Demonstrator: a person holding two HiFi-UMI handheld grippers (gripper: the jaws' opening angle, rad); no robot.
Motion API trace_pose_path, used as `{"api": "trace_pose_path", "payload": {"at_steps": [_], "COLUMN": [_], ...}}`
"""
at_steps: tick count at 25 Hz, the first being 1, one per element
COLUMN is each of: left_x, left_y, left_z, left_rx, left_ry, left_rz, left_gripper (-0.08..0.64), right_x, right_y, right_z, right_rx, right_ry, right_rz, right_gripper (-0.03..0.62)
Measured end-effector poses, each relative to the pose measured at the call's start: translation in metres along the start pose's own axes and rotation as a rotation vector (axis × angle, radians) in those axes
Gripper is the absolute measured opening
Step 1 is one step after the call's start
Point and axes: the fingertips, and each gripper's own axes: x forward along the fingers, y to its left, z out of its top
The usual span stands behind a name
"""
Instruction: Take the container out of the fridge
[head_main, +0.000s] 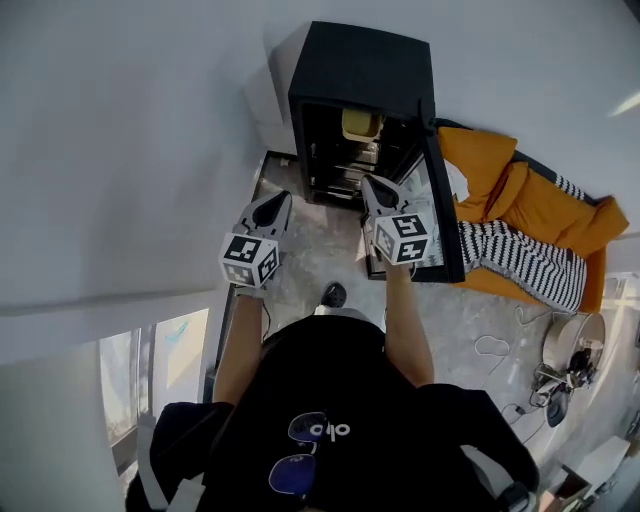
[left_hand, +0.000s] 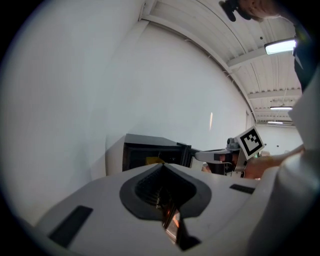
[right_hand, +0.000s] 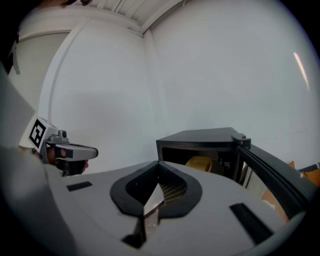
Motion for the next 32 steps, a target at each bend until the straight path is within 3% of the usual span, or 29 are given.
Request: {"api": "trace_pose_path", "payload": {"at_steps": [7, 21, 32], "left_x": [0.038, 0.105, 0.133], "left_y": [-0.014, -0.034, -0.028], "left_z": [-0.003, 0.000, -0.012], "left_rx": [0.004, 0.025, 0.019], "left_ry": [0.008, 0.022, 0.081], "left_rz": [-0.036, -0.184, -0.247], "left_gripper": [0.002, 0.002, 0.002], "right_x": [-0.011, -0.033, -0.027], "right_y": [-0.023, -0.071, -0.081], "right_z": [-0.005, -0.007, -0.017], "right_rx": [0.011, 0.055, 0.096], "right_ry": [0.006, -0.028, -0.003], "right_rz": [-0.066, -0.253, -0.318], "right_gripper": [0.008, 0.008, 0.008]}}
